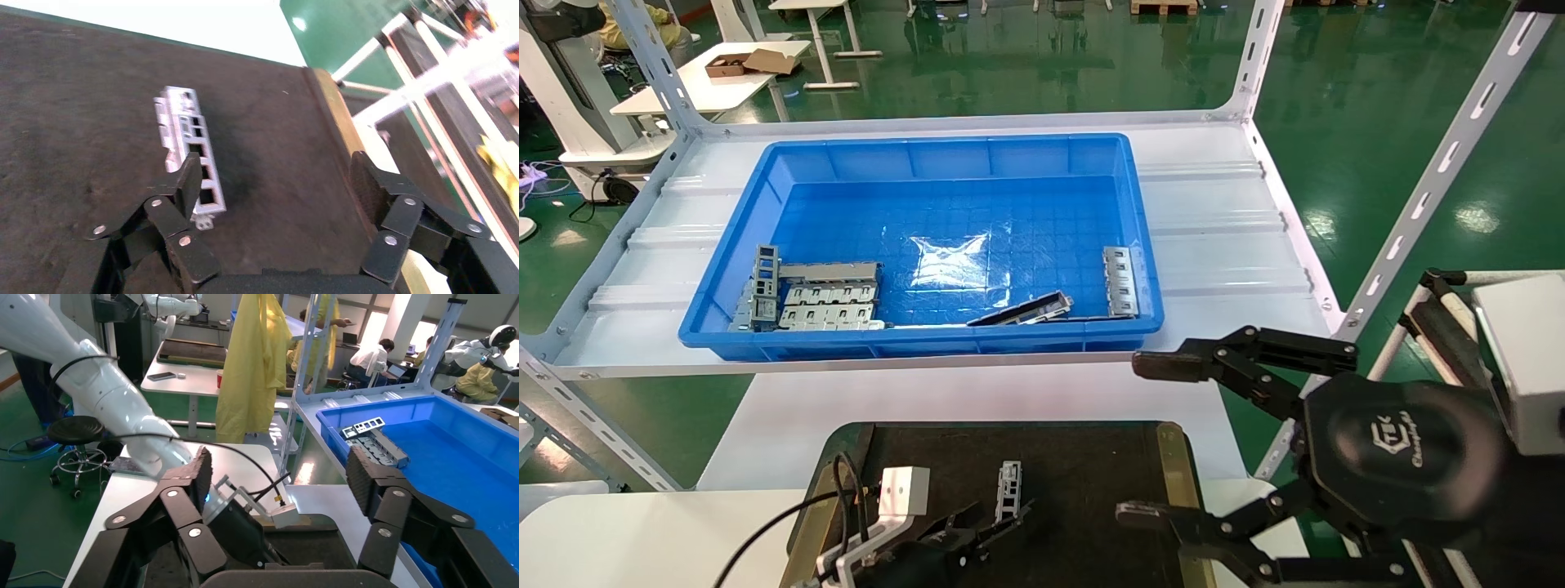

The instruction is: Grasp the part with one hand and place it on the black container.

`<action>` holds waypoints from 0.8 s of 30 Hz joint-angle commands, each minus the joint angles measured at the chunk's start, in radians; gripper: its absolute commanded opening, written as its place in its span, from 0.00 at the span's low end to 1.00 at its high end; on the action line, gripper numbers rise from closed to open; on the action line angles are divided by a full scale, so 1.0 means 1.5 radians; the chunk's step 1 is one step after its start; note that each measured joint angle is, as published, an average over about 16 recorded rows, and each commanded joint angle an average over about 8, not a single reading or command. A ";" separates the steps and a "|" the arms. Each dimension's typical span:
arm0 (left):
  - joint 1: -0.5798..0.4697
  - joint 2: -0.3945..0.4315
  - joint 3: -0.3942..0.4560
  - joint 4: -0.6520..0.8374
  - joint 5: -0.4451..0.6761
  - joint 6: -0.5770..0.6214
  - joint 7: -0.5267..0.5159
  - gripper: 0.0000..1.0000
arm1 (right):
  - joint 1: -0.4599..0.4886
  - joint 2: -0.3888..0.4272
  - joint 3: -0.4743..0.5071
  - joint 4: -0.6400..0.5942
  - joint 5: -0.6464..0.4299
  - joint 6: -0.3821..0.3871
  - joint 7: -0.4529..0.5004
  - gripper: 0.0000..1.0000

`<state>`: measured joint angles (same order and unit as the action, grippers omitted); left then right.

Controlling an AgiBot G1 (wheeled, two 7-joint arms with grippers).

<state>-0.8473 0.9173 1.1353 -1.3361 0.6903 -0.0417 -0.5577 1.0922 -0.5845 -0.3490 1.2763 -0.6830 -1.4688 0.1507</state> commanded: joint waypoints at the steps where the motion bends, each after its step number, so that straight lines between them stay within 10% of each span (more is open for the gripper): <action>1: -0.018 -0.025 0.017 -0.010 -0.011 0.032 -0.002 1.00 | 0.000 0.000 0.000 0.000 0.000 0.000 0.000 1.00; 24: 0.018 -0.174 -0.153 -0.006 -0.070 0.418 0.170 1.00 | 0.000 0.000 0.000 0.000 0.000 0.000 0.000 1.00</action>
<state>-0.8199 0.6566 0.9106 -1.3441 0.5840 0.5759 -0.3090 1.0923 -0.5844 -0.3494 1.2763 -0.6827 -1.4686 0.1505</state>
